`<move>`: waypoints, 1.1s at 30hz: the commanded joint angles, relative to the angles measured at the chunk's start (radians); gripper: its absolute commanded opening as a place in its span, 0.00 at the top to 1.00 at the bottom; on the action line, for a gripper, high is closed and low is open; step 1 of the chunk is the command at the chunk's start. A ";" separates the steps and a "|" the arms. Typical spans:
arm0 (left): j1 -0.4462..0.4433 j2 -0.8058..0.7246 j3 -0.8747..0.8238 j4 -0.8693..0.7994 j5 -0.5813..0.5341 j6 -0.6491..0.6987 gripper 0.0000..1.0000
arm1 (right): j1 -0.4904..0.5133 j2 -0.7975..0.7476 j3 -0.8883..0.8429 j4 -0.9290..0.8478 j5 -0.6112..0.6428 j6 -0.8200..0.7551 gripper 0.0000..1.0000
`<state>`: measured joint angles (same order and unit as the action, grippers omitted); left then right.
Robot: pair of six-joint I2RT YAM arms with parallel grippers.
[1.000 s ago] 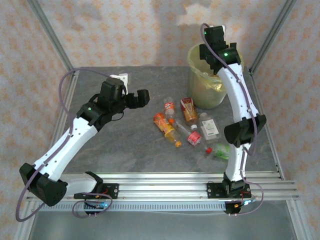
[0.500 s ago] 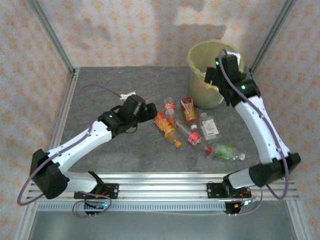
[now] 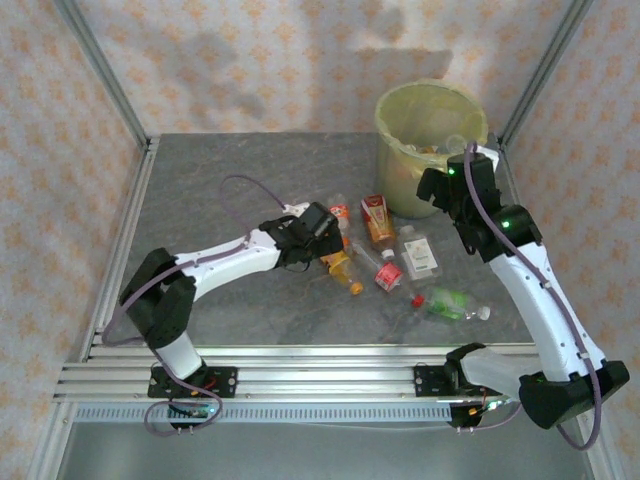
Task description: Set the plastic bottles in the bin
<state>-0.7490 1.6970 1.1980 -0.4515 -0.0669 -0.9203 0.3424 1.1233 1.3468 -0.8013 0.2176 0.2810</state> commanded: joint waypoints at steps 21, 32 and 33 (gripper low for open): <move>-0.043 0.204 0.120 -0.048 0.033 -0.029 0.00 | 0.004 -0.011 -0.055 0.036 -0.020 0.032 0.01; -0.048 0.176 0.015 -0.092 0.049 -0.034 0.00 | 0.004 0.001 -0.048 0.041 -0.018 0.040 0.01; -0.048 0.170 0.000 -0.094 0.047 -0.037 0.00 | 0.003 0.002 -0.048 0.043 -0.018 0.040 0.01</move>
<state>-0.7921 1.9007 1.2388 -0.4831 -0.0105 -0.9451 0.3424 1.1240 1.2987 -0.7765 0.2001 0.3042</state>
